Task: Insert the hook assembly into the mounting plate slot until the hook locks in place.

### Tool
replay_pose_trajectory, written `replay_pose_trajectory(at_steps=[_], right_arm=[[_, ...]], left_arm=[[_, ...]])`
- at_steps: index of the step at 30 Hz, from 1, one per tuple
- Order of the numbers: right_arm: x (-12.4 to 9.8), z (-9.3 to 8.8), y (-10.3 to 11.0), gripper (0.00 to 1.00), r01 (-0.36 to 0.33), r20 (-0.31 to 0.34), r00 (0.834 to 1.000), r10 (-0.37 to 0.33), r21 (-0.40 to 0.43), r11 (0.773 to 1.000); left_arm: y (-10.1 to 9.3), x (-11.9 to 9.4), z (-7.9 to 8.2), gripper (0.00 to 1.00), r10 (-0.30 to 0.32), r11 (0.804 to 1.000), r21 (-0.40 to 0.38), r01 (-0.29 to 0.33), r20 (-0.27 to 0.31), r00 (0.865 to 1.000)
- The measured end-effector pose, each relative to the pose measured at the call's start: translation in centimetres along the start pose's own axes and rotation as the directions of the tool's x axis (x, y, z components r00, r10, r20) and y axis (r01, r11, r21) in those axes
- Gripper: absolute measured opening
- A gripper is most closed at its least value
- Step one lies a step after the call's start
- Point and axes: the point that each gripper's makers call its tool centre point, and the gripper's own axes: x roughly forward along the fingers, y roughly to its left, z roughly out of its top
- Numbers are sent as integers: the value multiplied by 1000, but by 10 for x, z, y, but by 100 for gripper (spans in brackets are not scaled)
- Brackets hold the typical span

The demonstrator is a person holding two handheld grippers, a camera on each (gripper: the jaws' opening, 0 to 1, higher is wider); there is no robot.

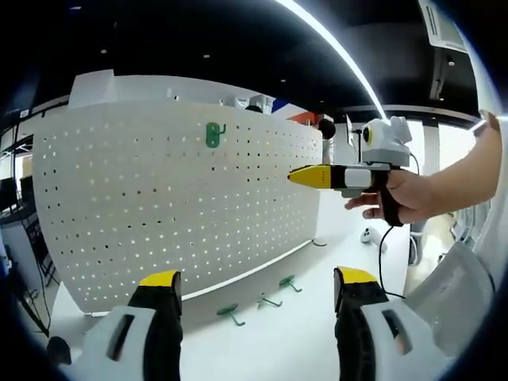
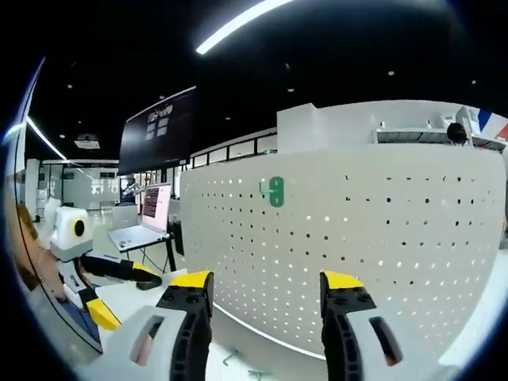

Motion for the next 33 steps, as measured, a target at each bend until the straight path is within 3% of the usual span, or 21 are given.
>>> replay_pose_trajectory(at_steps=[19,33], right_arm=[[-52,-31,-6,58,-10,-41,999,10,19,1000],[-88,-58,-10,59,11,-102,995,-9,22,1000]], left_arm=[[-6,-7,-7,84,-44,999,9,44,-13,999],[-7,-20,-24,84,-52,999,-5,52,-47,998]])
